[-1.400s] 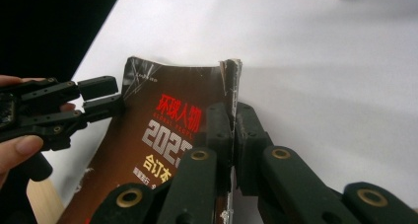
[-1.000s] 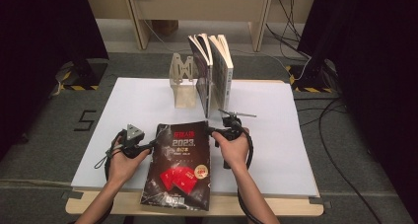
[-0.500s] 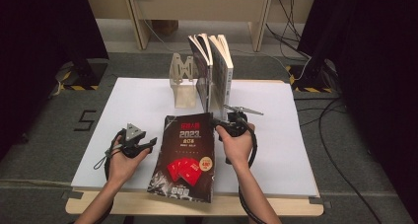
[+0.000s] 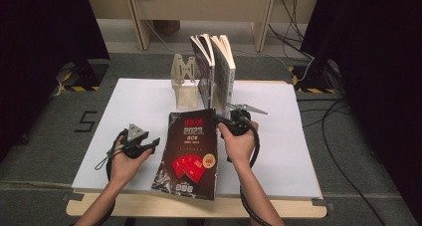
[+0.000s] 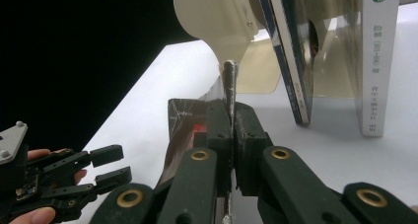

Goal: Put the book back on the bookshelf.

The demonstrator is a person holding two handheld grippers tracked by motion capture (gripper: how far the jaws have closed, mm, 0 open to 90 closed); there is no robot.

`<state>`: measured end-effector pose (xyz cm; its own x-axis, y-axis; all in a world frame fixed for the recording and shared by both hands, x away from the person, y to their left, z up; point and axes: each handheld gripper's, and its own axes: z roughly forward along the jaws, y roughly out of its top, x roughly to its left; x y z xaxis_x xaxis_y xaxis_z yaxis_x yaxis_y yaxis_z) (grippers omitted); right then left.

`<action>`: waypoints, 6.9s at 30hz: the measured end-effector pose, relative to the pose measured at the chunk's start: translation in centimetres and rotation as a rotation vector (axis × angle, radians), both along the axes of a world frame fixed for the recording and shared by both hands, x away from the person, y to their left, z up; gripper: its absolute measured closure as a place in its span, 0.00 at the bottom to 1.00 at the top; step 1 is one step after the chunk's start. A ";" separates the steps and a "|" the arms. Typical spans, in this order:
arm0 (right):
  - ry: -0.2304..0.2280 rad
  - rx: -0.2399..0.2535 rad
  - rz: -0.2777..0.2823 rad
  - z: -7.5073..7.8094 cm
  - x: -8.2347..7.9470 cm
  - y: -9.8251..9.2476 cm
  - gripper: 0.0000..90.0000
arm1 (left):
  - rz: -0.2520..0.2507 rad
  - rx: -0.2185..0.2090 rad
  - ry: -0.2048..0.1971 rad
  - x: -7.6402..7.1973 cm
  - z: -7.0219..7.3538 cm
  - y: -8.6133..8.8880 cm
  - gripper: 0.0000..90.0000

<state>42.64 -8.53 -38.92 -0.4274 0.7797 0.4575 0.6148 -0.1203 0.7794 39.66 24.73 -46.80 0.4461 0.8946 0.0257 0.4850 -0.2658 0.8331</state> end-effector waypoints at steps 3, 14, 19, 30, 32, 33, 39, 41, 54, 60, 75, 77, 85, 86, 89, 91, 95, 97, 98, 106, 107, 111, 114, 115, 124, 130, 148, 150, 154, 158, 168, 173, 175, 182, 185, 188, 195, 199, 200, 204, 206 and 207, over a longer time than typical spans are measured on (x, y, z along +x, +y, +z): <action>-0.008 0.004 -0.006 0.2 0.0 0.1 0.98 | 0.000 -0.009 -0.003 0.0 0.0 0.0 0.52; -0.062 -0.003 -0.028 1.2 0.0 0.5 0.98 | -0.006 -0.022 0.003 0.0 0.2 -0.2 0.53; -0.082 0.001 -0.032 1.6 0.1 0.8 0.98 | -0.010 -0.026 -0.001 0.0 0.3 -0.2 0.53; -0.139 -0.009 -0.056 2.4 0.1 1.5 0.98 | -0.013 -0.029 -0.004 0.1 0.6 -0.2 0.53; -0.145 -0.008 -0.057 2.6 0.1 1.5 0.98 | -0.015 -0.027 -0.005 0.1 0.6 -0.3 0.53; -0.147 -0.011 -0.058 2.7 0.2 1.5 0.98 | -0.015 -0.026 -0.005 0.1 0.6 -0.3 0.53; -0.162 -0.004 -0.068 3.1 0.5 1.7 0.98 | -0.007 -0.016 -0.024 0.2 0.9 -0.5 0.51; -0.168 -0.003 -0.068 3.1 0.7 1.8 0.97 | -0.009 -0.020 -0.028 0.2 1.0 -0.6 0.51; -0.203 -0.006 -0.074 4.2 1.6 2.8 0.98 | -0.034 -0.029 -0.044 0.5 1.8 -1.3 0.51; -0.218 -0.011 -0.084 4.7 1.9 3.3 0.97 | -0.038 -0.032 -0.054 0.6 2.2 -1.5 0.51; -0.255 -0.031 -0.121 5.1 2.8 3.8 0.97 | -0.057 -0.037 -0.061 1.2 3.1 -2.2 0.50; -0.252 -0.028 -0.126 5.2 2.8 3.8 0.97 | -0.059 -0.037 -0.062 1.2 3.2 -2.3 0.50; -0.262 -0.028 -0.133 5.6 3.3 4.1 0.97 | -0.068 -0.039 -0.070 1.6 3.7 -2.6 0.49; -0.264 -0.028 -0.134 5.7 3.3 4.1 0.97 | -0.070 -0.040 -0.073 1.6 3.8 -2.7 0.49; -0.268 -0.028 -0.138 5.8 3.5 4.3 0.97 | -0.078 -0.038 -0.074 1.7 4.0 -2.9 0.49; -0.273 -0.027 -0.137 5.8 3.6 4.4 0.97 | -0.083 -0.037 -0.077 1.8 4.2 -3.1 0.49; -0.275 -0.027 -0.138 5.9 3.7 4.6 0.97 | -0.091 -0.032 -0.078 1.9 4.3 -3.3 0.49; -0.281 -0.031 -0.137 5.9 3.9 4.7 0.97 | -0.097 -0.031 -0.082 1.9 4.5 -3.5 0.49; -0.279 -0.031 -0.137 5.9 3.9 4.7 0.97 | -0.099 -0.031 -0.083 2.0 4.5 -3.6 0.49; -0.275 -0.029 -0.139 6.0 4.2 4.8 0.97 | -0.109 -0.029 -0.089 2.2 4.8 -3.9 0.48; -0.278 -0.029 -0.139 6.0 4.2 4.9 0.97 | -0.110 -0.028 -0.091 2.2 4.8 -3.9 0.48; -0.280 -0.031 -0.140 6.2 4.4 5.1 0.97 | -0.113 -0.030 -0.092 2.3 5.0 -4.0 0.48; -0.283 -0.033 -0.139 6.3 4.5 5.2 0.97 | -0.116 -0.030 -0.096 2.3 5.2 -4.1 0.48; -0.283 -0.030 -0.140 6.4 4.6 5.4 0.97 | -0.120 -0.027 -0.098 2.3 5.4 -4.1 0.48; -0.295 -0.029 -0.144 6.8 5.1 5.7 0.97 | -0.134 -0.045 -0.110 2.8 6.7 -4.5 0.49; -0.304 -0.027 -0.147 7.1 5.3 6.0 0.97 | -0.151 -0.065 -0.122 3.2 7.8 -5.0 0.49; -0.283 -0.030 -0.137 5.8 5.0 6.6 0.97 | -0.215 -0.181 -0.117 4.7 10.3 -8.5 0.45; -0.285 -0.032 -0.136 5.8 4.9 6.4 0.97 | -0.215 -0.185 -0.120 4.7 10.5 -8.7 0.45; -0.269 -0.020 -0.134 5.7 4.8 6.4 0.97 | -0.224 -0.207 -0.119 4.9 11.0 -9.0 0.45; -0.271 -0.027 -0.128 5.6 4.9 6.4 0.97 | -0.234 -0.203 -0.125 5.0 11.5 -9.5 0.45; -0.262 -0.028 -0.122 5.5 5.0 6.4 0.97 | -0.242 -0.189 -0.122 5.3 11.7 -10.6 0.45; -0.261 -0.034 -0.120 5.5 5.0 6.4 0.97 | -0.242 -0.184 -0.113 5.5 11.5 -11.0 0.45; -0.263 -0.041 -0.122 5.5 5.0 6.3 0.97 | -0.241 -0.183 -0.114 5.5 11.5 -11.1 0.45; -0.258 -0.045 -0.122 5.4 5.1 6.2 0.97 | -0.243 -0.189 -0.112 5.6 11.5 -11.3 0.45; -0.258 -0.045 -0.119 5.4 5.1 6.2 0.97 | -0.258 -0.196 -0.114 5.4 11.6 -11.5 0.45; -0.259 -0.043 -0.117 5.5 5.0 6.3 0.97 | -0.261 -0.180 -0.111 5.3 11.5 -11.8 0.44; -0.261 -0.051 -0.111 5.6 4.9 6.5 0.97 | -0.247 -0.158 -0.105 5.6 10.9 -12.4 0.44; -0.265 -0.061 -0.107 5.6 4.8 6.5 0.97 | -0.236 -0.149 -0.102 5.8 10.7 -12.7 0.44; -0.263 -0.060 -0.105 5.6 4.8 6.6 0.97 | -0.228 -0.150 -0.096 6.0 10.6 -12.9 0.44; -0.264 -0.059 -0.103 5.8 4.6 6.6 0.97 | -0.209 -0.155 -0.097 6.2 10.5 -13.2 0.43; -0.261 -0.056 -0.104 5.8 4.6 6.6 0.97 | -0.201 -0.161 -0.098 6.2 10.6 -13.2 0.43; -0.261 -0.055 -0.102 5.8 4.6 6.6 0.97 | -0.198 -0.165 -0.095 6.3 10.6 -13.2 0.43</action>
